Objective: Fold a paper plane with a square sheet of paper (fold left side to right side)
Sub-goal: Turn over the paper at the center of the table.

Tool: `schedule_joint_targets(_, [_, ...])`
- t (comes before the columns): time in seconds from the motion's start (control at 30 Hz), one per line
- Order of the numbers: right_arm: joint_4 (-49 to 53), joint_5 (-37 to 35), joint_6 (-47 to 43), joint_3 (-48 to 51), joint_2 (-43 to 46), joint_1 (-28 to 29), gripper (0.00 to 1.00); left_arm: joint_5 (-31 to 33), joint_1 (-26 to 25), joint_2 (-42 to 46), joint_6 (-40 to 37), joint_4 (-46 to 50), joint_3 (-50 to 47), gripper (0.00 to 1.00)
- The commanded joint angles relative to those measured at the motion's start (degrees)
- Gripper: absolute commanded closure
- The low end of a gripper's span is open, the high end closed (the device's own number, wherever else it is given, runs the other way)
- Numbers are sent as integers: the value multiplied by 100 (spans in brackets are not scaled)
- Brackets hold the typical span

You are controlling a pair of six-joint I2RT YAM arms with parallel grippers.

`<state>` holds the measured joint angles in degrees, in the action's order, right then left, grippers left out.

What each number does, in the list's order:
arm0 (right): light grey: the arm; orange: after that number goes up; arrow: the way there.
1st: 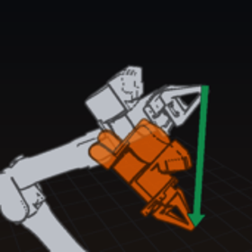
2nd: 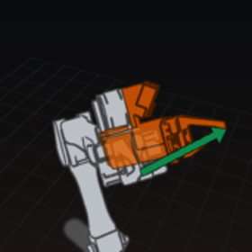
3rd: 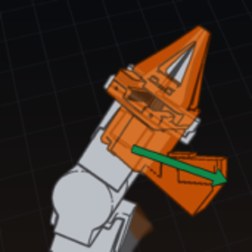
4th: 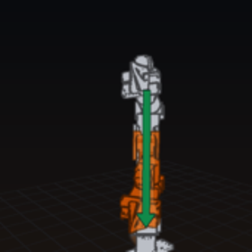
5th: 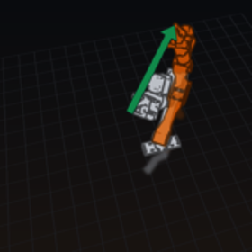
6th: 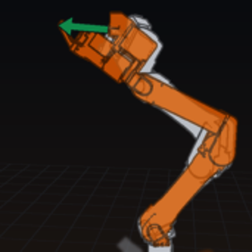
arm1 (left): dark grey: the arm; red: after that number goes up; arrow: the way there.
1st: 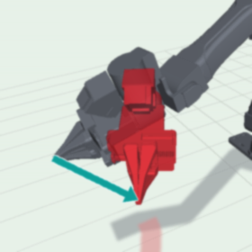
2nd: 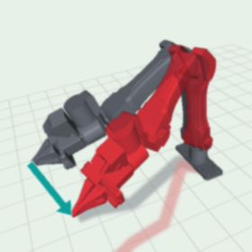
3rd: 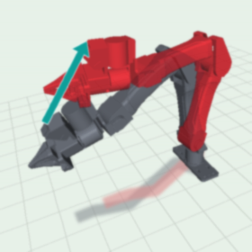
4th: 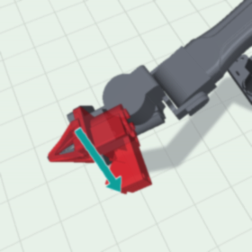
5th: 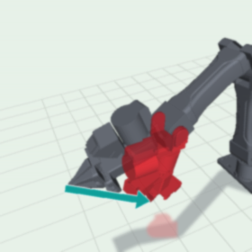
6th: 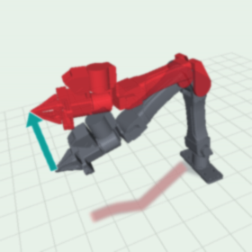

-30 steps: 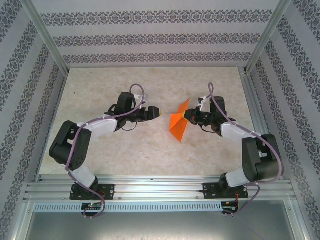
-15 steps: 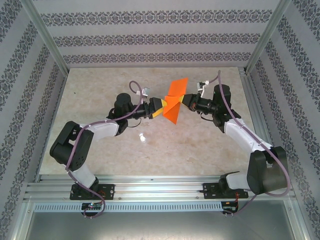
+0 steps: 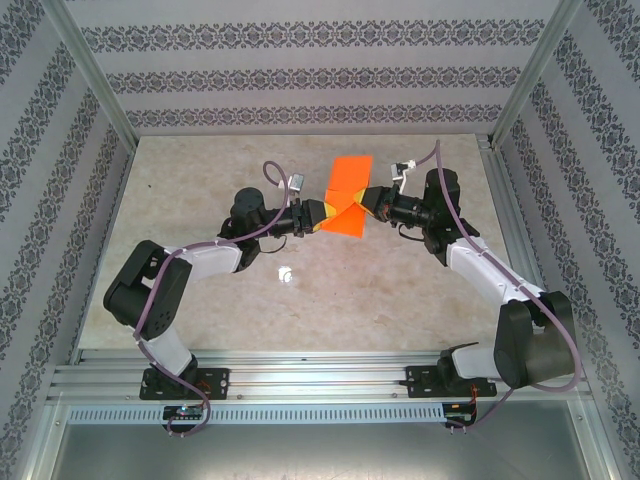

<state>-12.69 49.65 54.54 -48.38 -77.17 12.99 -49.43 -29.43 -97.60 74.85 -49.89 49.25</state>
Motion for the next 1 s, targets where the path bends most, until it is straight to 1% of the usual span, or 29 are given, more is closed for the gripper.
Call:
schedule_joint_targets(0.0, [-147,62,-53,52,-27,-50,100,-19,-44,195,-269,28,79,81])
schedule_joint_targets(0.13, [-39,63,-145,79,-3,-85,100,16,-44,288,-504,366,75,92])
schedule_joint_targets(0.17, [27,63,-193,76,22,-114,98,41,-44,326,-642,566,95,95])
schedule_joint_targets(0.2, [146,37,-275,67,68,-147,94,90,-39,398,-849,925,120,97])
schedule_joint_targets(0.23, [289,6,-369,61,111,-182,90,158,-46,477,-1100,1306,154,98])
schedule_joint_targets(0.27, [534,-56,-519,42,192,-252,86,272,-47,595,-1495,1922,220,99])
schedule_joint_targets(0.3, [901,-177,-761,3,282,-335,80,463,-68,738,-2024,2769,365,100])
schedule_joint_targets(0.33, [1365,-386,-1042,-48,389,-400,77,722,-107,886,-2635,3683,554,100])
schedule_joint_targets(0.37, [2002,-733,-1456,-186,504,-450,73,1264,-231,1043,-3407,4921,858,100])
schedule_joint_targets(0.4, [2777,-1182,-1920,-367,600,-486,68,2050,-439,1142,-4154,6111,1227,100])
schedule_joint_targets(0.43, [3282,-1645,-2268,-561,667,-491,66,2885,-643,1155,-4707,7049,1596,100])
schedule_joint_targets(0.47, [3886,-2173,-2560,-726,708,-504,63,3796,-904,1104,-5149,7872,1960,100])
schedule_joint_targets(0.5, [4312,-2621,-2761,-845,733,-523,61,4700,-1142,1009,-5400,8491,2264,100])
schedule_joint_targets(0.53, [4560,-2938,-2879,-903,753,-546,61,5341,-1305,891,-5514,8945,2494,100])
schedule_joint_targets(0.6, [4891,-3450,-2937,-925,818,-632,59,6560,-1607,563,-5575,9762,2913,100])
schedule_joint_targets(0.7, [4949,-3789,-2878,-788,952,-770,59,8127,-2017,-193,-5389,10941,3550,100])
schedule_joint_targets(0.8, [4934,-3936,-2837,-667,1072,-896,59,9398,-2440,-1228,-5088,12190,4335,100])
schedule_joint_targets(0.9, [4966,-3947,-2853,-607,1141,-992,59,10331,-2777,-2252,-4669,13320,5107,100])
schedule_joint_targets(0.97, [4983,-3933,-2862,-568,1178,-1050,59,10612,-2902,-2721,-4516,13723,5483,100])
